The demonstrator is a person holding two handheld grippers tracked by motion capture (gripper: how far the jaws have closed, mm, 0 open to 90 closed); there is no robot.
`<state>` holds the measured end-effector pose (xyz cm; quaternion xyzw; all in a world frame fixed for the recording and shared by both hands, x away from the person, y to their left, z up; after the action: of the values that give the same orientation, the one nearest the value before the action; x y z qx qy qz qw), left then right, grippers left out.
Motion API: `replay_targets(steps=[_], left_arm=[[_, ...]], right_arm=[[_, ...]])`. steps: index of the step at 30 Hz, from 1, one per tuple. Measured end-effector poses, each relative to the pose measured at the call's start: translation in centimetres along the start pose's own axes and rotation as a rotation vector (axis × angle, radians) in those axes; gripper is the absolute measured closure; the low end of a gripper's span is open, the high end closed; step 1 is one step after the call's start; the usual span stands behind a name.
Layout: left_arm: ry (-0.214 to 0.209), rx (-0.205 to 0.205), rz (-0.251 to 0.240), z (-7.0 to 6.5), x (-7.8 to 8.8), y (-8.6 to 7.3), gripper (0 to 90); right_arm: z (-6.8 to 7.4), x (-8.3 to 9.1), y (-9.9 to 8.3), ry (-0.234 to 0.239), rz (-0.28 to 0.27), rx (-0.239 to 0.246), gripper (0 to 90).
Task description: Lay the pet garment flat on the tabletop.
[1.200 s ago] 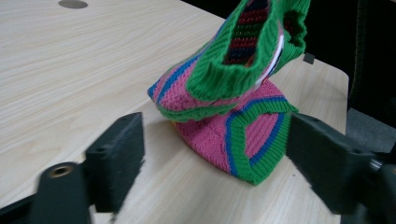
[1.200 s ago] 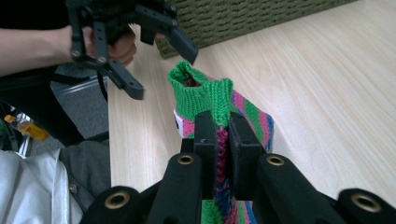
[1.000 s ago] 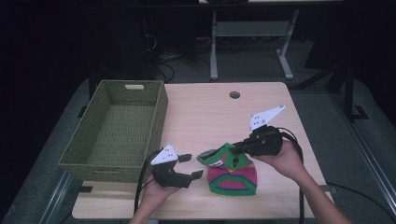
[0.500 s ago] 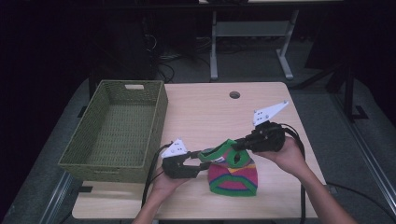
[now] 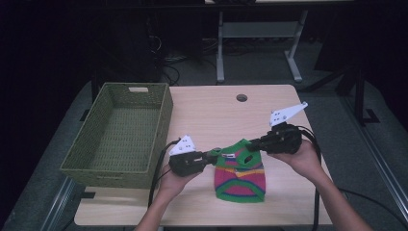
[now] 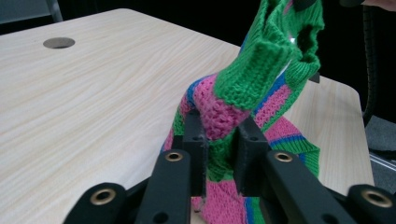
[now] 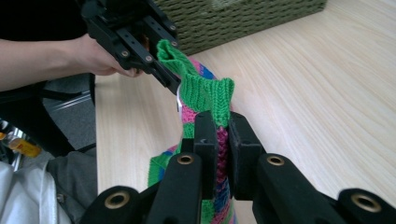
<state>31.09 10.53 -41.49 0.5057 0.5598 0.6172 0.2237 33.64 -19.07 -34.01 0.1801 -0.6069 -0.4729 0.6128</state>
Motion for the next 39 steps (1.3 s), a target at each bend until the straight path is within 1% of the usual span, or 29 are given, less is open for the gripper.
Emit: replay_targets(steps=[2,3,9,10,13,14,16,20,21,22,24,25,28,31,33,34,35,36,39], left_arm=[[0.001,0.002,0.002,0.0,-0.3,0.2,79.9],[0.003,0.002,0.012,0.2,-0.6,0.4,80.1],[0.011,0.02,0.008,0.5,-1.2,1.0,79.9],[0.015,0.025,0.028,0.7,-1.5,1.1,80.0],[0.025,0.027,0.033,0.8,-1.6,1.2,79.9],[0.028,0.037,0.034,0.8,-1.7,1.2,79.9],[0.036,0.04,0.036,1.0,-1.9,1.2,79.9],[0.059,0.068,0.049,1.5,-2.2,1.3,79.0],[0.059,0.068,0.049,1.5,-2.2,1.3,78.7],[0.066,0.08,0.053,1.8,-2.3,1.3,78.6],[0.072,0.088,0.054,1.9,-2.3,1.3,78.7],[0.077,0.092,0.059,2.2,-2.5,1.4,78.7],[0.085,0.103,0.054,2.4,-2.6,1.3,79.4],[0.103,0.119,0.066,2.9,-3.1,1.1,80.4],[0.109,0.123,0.067,3.0,-3.2,1.1,80.8],[0.114,0.137,0.062,3.2,-3.4,1.0,80.9],[0.114,0.137,0.062,3.2,-3.4,1.0,80.9],[0.12,0.148,0.056,3.4,-3.6,1.0,80.9],[0.124,0.149,0.061,3.5,-3.9,1.1,80.8]], right_arm=[[-0.5,0.2,-0.4,-0.017,-0.001,-0.008,83.3],[-0.7,0.3,-0.5,-0.023,0.001,-0.01,83.3],[-1.6,0.6,-0.8,-0.052,-0.006,-0.027,83.2],[-2.0,0.6,-0.9,-0.061,-0.004,-0.035,83.1],[-2.6,0.4,-1.0,-0.074,0.006,-0.047,82.9],[-2.6,0.4,-1.0,-0.074,0.006,-0.047,82.9],[-3.1,0.2,-1.1,-0.08,0.008,-0.05,82.6],[-3.8,-0.4,-1.1,-0.091,0.016,-0.062,82.4],[-4.0,-0.5,-1.1,-0.094,0.02,-0.064,82.3],[-4.2,-0.6,-1.1,-0.098,0.023,-0.062,82.3],[-4.4,-0.8,-1.1,-0.099,0.022,-0.066,82.2],[-4.7,-1.0,-1.1,-0.107,0.027,-0.072,82.1],[-5.1,-1.2,-1.1,-0.112,0.027,-0.075,82.1],[-5.9,-1.6,-1.3,-0.121,0.032,-0.093,81.8],[-6.1,-1.7,-1.4,-0.125,0.033,-0.096,81.8],[-6.4,-1.8,-1.5,-0.129,0.033,-0.105,81.6],[-6.5,-1.9,-1.5,-0.132,0.031,-0.108,81.6],[-6.7,-1.9,-1.6,-0.135,0.029,-0.104,81.6],[-7.0,-1.9,-1.7,-0.141,0.029,-0.114,81.6]])
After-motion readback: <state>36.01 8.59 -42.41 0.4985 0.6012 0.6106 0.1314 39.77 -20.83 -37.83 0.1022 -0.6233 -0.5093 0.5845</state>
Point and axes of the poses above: each handheld gripper's, and its own axes: x roughly backward along the jaws, y roughly out of its top, z roughly to its left, the point moved 1 cm from there along -x, roughly forward along the jaws, and after that the axes turned 2 degrees about -z, right-handed, at the moved point
